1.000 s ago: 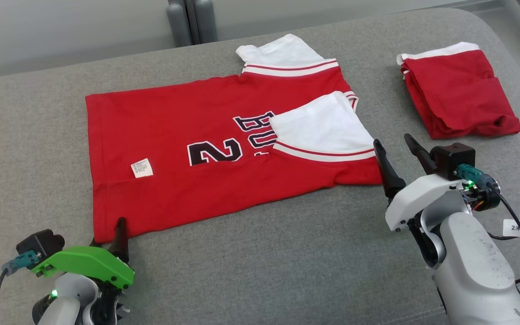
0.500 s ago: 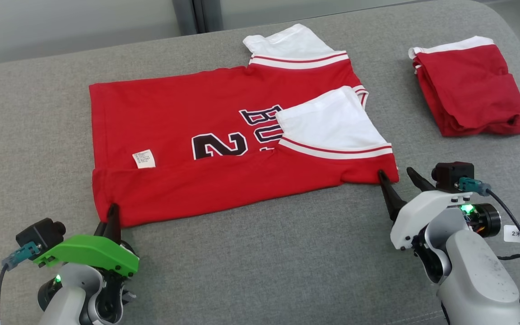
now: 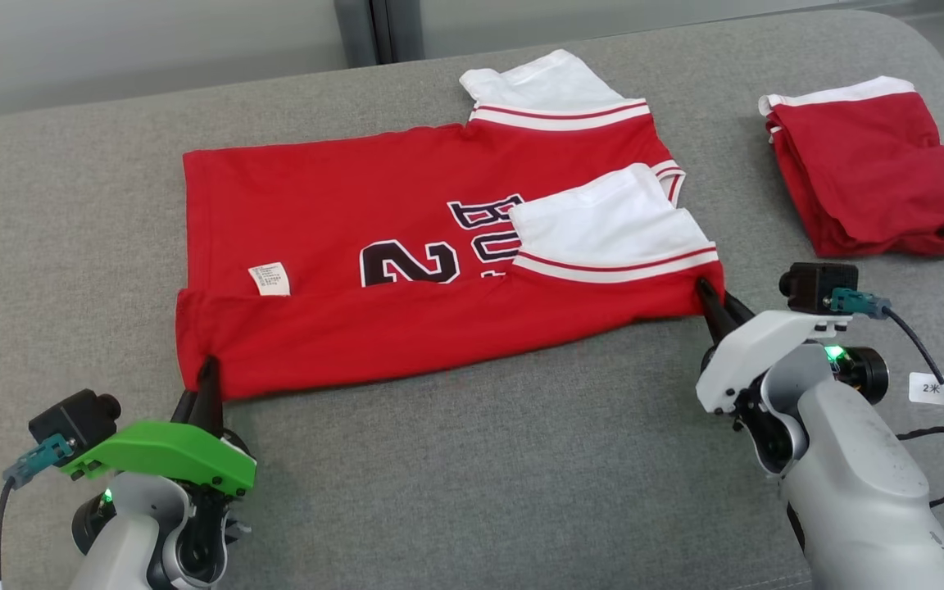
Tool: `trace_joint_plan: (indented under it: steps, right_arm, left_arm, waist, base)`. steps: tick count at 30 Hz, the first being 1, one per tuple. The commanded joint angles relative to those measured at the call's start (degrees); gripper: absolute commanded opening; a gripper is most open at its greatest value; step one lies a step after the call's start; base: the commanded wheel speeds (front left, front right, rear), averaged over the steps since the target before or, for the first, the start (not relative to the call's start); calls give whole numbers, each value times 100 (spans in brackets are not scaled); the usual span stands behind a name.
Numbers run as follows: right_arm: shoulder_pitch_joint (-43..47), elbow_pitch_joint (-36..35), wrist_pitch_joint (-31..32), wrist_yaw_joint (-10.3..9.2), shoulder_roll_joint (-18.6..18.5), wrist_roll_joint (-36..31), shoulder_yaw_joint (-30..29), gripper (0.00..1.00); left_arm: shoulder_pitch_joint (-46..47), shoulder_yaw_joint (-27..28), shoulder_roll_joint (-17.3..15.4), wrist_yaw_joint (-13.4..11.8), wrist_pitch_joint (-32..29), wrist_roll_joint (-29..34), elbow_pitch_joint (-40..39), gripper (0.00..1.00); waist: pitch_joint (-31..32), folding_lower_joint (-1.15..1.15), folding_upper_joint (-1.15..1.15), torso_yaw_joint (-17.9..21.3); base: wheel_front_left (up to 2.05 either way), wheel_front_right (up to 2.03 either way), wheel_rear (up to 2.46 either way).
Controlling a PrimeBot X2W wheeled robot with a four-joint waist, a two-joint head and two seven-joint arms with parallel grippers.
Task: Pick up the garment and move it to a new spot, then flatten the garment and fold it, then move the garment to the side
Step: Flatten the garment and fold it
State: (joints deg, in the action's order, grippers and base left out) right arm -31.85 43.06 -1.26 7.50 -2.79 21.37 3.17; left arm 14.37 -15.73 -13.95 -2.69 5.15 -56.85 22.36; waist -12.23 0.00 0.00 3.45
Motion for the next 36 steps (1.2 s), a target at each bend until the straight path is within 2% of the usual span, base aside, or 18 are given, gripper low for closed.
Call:
trace_joint_plan:
  steps: [1, 5, 10, 21, 26, 27, 28, 29, 30, 36]
  right_arm:
    - [-59, 2, -81, -4, -25, 24, -3, 0]
    - [8, -181, -46, -4, -24, 14, -28, 0]
    - [485, -788, 224, -4, -111, 5, -139, 0]
    - [2667, -2818, 1043, -7, -54, -227, -788, 0]
    - [3210, -3156, 1143, -7, -32, -84, -824, 0]
    - [3270, -3136, 1119, -7, -32, 0, -824, 9]
    - [3304, -3097, 1104, -7, -31, 37, -814, 36]
    - [3336, -3066, 1062, -7, -29, 56, -783, 66]
    - [3350, -3042, 1039, -7, -27, 78, -765, 100]
    - [3382, -2965, 860, -6, -24, 61, -896, 100]
  left_arm:
    - [84, 1, -31, 21, 39, 40, -45, 0]
    - [-41, -31, -67, 40, 42, 65, -237, 0]
    - [-451, -76, -158, -100, -56, 64, -722, 0]
    - [-1960, -197, -316, -577, -368, -113, -1764, 0]
    - [-2250, -235, -287, -701, -379, -122, -1706, 0]
    - [-2270, -242, -283, -696, -374, -109, -1671, 5]
    - [-2279, -250, -275, -699, -372, -112, -1632, 34]
    - [-2282, -267, -266, -711, -394, -120, -1578, 69]
    - [-2275, -288, -273, -716, -391, -99, -1534, 100]
    - [-2229, -316, -371, -728, -332, 34, -1414, 100]
  waist:
    - [76, 0, 0, -1]
    - [257, 0, 0, -19]
    - [488, 0, 0, -18]
    - [761, 0, 0, -29]
    - [784, 0, 0, 5]
    - [787, 0, 0, 8]
    - [790, 0, 0, 9]
    - [792, 0, 0, 12]
    - [792, 0, 0, 14]
    - [795, 0, 0, 17]
  base:
    - [0, 0, 0]
    - [0, 0, 0]
    - [0, 0, 0]
    - [0, 0, 0]
    - [0, 0, 0]
    - [0, 0, 0]
    - [0, 0, 0]
    - [0, 0, 0]
    - [0, 0, 0]
    - [0, 0, 0]
